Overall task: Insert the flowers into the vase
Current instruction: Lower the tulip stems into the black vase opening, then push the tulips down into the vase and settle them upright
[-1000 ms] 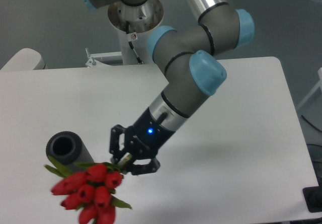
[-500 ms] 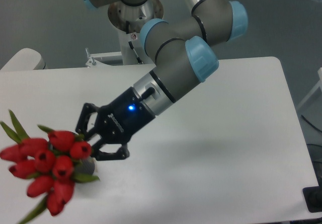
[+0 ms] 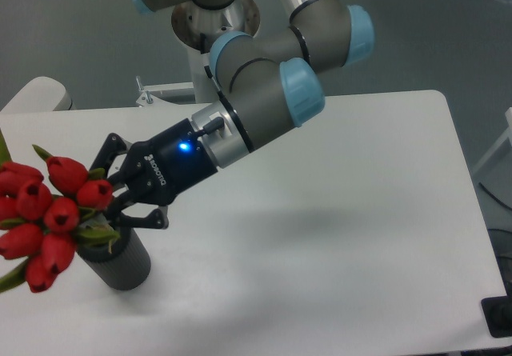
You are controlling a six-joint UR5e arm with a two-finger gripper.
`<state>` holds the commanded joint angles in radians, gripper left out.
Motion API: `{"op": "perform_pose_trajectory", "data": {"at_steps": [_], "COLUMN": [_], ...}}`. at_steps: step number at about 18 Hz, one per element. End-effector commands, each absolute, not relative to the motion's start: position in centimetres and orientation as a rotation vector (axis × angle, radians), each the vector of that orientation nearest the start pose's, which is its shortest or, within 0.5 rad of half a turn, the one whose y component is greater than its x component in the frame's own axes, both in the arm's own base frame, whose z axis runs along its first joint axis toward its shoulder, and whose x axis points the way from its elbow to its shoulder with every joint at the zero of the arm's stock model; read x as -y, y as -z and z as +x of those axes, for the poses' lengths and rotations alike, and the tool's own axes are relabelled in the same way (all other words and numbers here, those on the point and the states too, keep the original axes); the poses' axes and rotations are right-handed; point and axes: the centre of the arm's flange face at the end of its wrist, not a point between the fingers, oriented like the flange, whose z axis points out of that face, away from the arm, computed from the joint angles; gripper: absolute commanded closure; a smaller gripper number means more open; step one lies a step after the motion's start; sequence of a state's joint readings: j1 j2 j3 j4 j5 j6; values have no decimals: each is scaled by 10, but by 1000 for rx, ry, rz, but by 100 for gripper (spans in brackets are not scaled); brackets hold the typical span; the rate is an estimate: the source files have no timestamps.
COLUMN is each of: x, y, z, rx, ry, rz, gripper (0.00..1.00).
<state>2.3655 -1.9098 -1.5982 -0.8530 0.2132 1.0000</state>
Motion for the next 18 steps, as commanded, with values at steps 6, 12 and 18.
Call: {"op": "perform_pose_trajectory", "data": {"at_steps": [6,12,18], "x": [-590,-591,-599], "y": [-418,-360,-316], "z": [-263,-253,-260], "rx": [-457,-525,-572], "ry": [665,659,644], "rz": [-1765,-1756,-1747], "gripper": [96,86,64]}}
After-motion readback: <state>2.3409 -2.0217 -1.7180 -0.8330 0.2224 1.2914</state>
